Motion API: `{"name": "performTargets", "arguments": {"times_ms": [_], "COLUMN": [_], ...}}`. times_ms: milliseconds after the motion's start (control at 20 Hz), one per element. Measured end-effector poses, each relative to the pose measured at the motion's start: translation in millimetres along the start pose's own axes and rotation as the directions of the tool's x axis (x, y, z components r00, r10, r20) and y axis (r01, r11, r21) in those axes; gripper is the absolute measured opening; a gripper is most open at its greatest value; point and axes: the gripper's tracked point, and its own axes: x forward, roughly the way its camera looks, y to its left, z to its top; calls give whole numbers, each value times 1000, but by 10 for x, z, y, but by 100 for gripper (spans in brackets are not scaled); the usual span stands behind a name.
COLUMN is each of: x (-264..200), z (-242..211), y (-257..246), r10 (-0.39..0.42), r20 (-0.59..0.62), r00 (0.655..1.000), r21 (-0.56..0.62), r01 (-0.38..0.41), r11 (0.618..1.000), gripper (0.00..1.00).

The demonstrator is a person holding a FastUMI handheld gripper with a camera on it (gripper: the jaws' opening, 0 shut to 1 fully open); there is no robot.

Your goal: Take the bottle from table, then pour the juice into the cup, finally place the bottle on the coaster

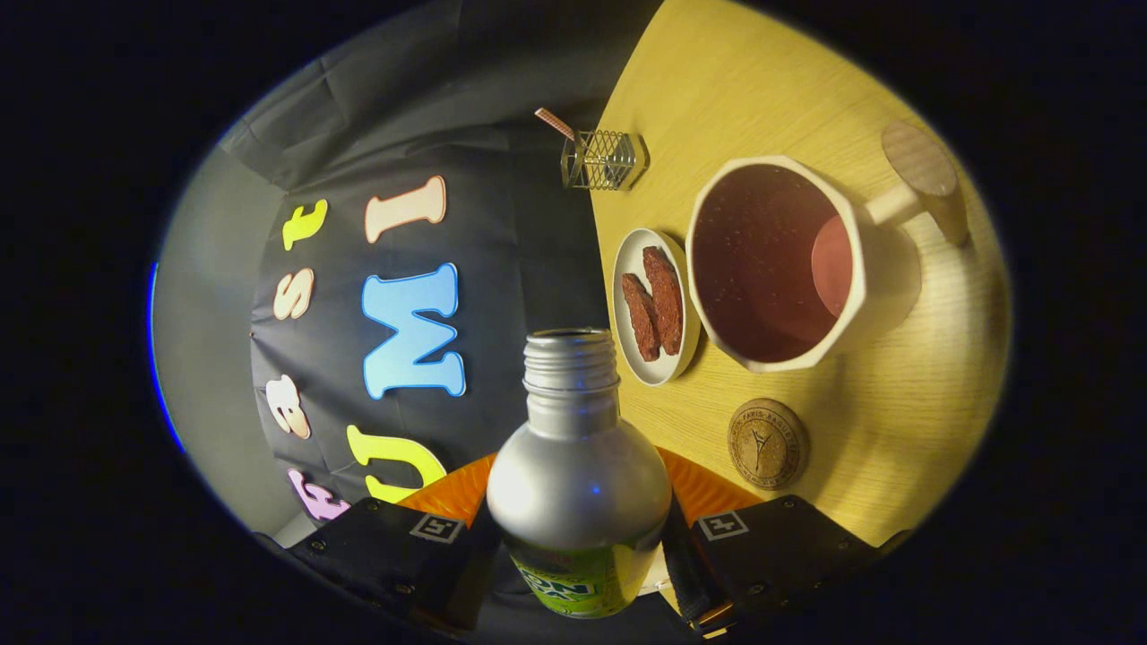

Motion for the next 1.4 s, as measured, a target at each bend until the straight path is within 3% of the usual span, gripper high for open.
{"name": "performTargets", "arguments": {"times_ms": [550,1400], "x": [40,-54], "z": [-21,-146], "y": [-11,179], "r10": [-10,11], "r20": [21,12], "r00": [1000,1000], "r21": [142,190], "r01": [7,-13], "r11": [990,982], "gripper": [79,79]}}
